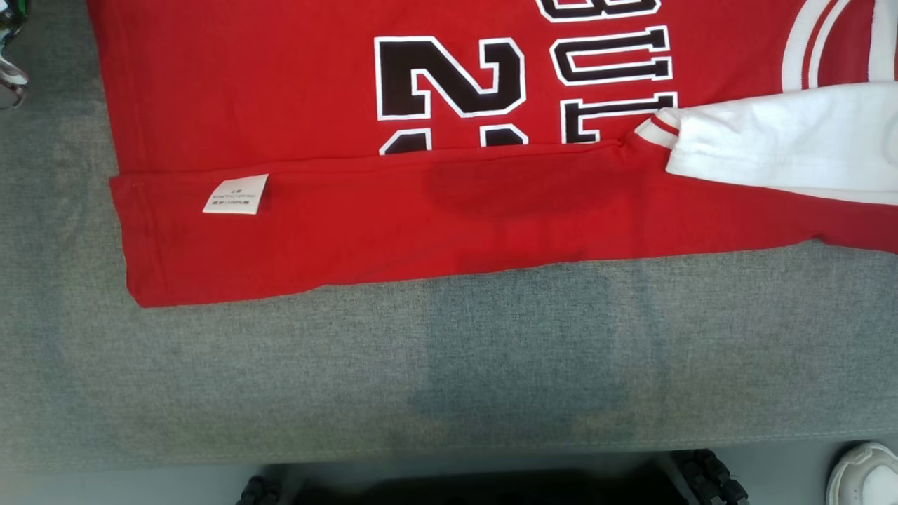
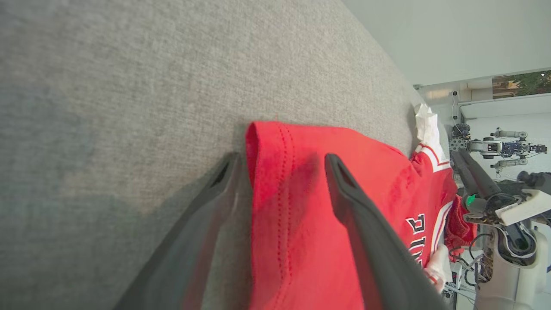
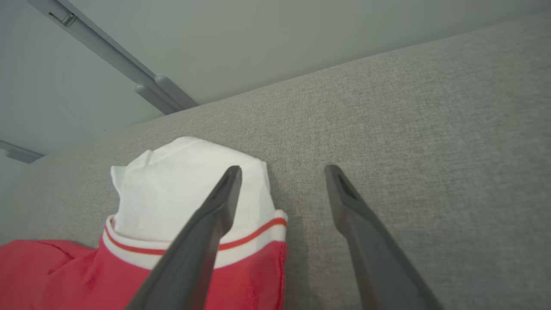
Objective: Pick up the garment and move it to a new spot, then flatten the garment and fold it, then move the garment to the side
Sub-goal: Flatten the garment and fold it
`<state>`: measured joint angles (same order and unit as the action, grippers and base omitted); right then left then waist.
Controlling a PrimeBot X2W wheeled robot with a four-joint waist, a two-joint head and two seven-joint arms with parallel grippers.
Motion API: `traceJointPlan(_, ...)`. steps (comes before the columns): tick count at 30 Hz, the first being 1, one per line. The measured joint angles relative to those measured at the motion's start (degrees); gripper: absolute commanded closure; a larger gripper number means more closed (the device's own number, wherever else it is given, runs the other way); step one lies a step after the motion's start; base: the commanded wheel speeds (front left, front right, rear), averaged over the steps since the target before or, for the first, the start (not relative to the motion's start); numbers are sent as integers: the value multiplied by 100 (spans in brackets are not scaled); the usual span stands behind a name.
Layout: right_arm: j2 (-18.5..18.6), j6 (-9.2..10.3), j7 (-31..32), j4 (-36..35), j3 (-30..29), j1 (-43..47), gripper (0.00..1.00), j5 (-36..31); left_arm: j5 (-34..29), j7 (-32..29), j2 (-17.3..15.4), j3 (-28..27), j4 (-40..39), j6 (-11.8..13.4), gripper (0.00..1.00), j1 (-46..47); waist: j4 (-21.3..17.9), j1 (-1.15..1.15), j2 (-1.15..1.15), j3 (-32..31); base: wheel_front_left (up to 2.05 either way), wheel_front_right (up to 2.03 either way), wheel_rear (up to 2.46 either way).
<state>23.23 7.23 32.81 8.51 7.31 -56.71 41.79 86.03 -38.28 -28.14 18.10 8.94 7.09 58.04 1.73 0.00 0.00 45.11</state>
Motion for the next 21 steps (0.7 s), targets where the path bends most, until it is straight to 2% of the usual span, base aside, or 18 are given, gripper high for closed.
traceJointPlan(6,-14,0,-49,120,1,-63,0,-18,-167,-46,-3,66,222,0,1,209,-56,0,0,68,0,0,0)
traceJointPlan(10,-22,0,-56,205,1,-80,0,-29,-169,-46,14,71,328,0,25,282,-57,0,0,81,0,0,0)
traceJointPlan(12,-25,0,-56,264,7,-81,0,-32,-169,-43,40,71,368,0,50,314,-51,0,0,81,0,0,0)
traceJointPlan(14,-48,-1,-46,309,34,-82,0,-24,-169,-43,78,79,401,0,54,330,-41,0,0,81,0,0,0)
traceJointPlan(17,-149,-29,54,334,145,-89,0,45,-169,-43,144,120,474,-1,67,336,-13,0,0,81,0,0,0)
traceJointPlan(21,-198,-87,83,343,194,-170,0,104,-169,-42,187,141,553,-31,75,350,13,0,0,72,0,0,0)
